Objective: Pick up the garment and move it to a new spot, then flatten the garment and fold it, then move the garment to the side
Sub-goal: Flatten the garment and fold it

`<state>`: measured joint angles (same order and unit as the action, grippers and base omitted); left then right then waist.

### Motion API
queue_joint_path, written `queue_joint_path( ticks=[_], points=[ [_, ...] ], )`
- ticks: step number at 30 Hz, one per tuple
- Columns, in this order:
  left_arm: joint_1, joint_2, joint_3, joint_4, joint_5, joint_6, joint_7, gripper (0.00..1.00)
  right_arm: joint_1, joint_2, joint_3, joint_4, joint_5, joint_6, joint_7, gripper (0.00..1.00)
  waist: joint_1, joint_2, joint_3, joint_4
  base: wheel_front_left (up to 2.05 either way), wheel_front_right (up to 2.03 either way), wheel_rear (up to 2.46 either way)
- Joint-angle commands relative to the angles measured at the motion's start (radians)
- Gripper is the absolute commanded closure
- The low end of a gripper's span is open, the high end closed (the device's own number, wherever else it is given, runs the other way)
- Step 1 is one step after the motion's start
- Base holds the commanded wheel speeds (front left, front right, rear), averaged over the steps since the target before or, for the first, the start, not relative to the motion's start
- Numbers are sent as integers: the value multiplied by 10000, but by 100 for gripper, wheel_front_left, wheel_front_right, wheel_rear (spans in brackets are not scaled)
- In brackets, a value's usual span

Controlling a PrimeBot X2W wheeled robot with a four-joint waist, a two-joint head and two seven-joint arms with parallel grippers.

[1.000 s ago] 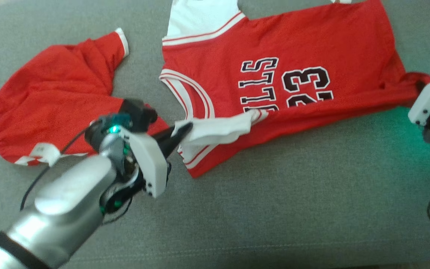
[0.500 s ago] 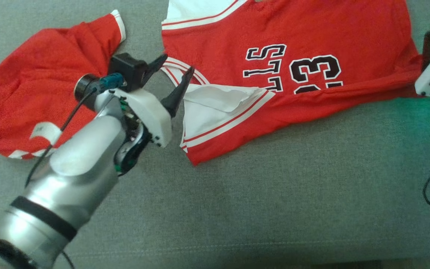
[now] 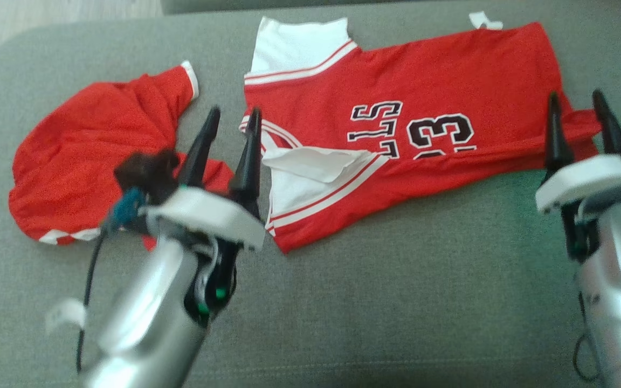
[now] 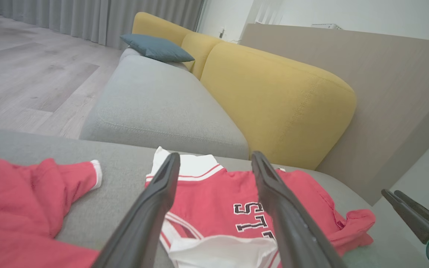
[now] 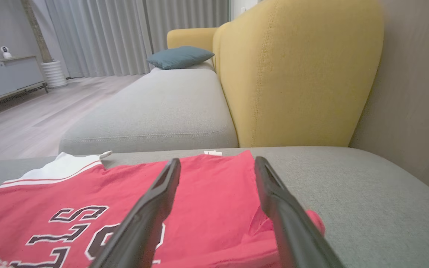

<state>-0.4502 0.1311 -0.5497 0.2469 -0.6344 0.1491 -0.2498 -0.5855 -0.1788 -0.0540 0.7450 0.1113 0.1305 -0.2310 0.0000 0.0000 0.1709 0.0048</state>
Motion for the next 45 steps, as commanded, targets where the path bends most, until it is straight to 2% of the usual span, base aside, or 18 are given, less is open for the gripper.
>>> queue_joint_path(
  ticks=[1,6,14,19,22,31,39,40,41,45],
  points=[
    [-219,68,428,-342,91,-16,-117,0,-43,-126,244,-398,38,2,-163,0,0,0,-221,-46,0,0,0],
    [1243,-338,1023,-569,854,-372,-118,0,1544,-132,672,-1627,76,2,-262,0,0,0,-734,-128,0,0,0],
    [2508,-714,1322,-194,1375,-742,-119,0,2995,278,293,-3022,25,2,-284,0,0,0,-878,-257,0,0,0],
    [2331,-781,923,585,1354,-974,-119,0,3024,300,128,-3591,-64,2,-29,0,0,0,-702,-335,0,0,0],
    [2041,-796,561,1345,1117,-1010,320,0,2993,325,86,-3895,-90,2,123,0,0,0,-573,-401,0,0,0],
    [1116,-806,-2,3153,500,-706,1389,0,2894,353,51,-4506,-176,2,407,0,0,0,-120,-747,0,0,0],
    [441,-807,-226,4133,346,-624,1432,0,2809,390,-10,-4781,-261,2,540,0,0,0,223,-976,0,0,0],
    [380,-807,-258,4211,325,-660,1415,25,2804,398,-21,-4790,-272,2,551,0,0,0,244,-988,0,0,0],
    [322,-807,-285,4278,304,-698,1385,100,2801,406,-37,-4796,-287,2,561,0,0,0,254,-992,0,0,0],
    [104,-807,-204,4326,242,-792,832,100,2815,424,-204,-4695,-368,2,697,0,0,0,215,-942,0,0,0]
  ],
)
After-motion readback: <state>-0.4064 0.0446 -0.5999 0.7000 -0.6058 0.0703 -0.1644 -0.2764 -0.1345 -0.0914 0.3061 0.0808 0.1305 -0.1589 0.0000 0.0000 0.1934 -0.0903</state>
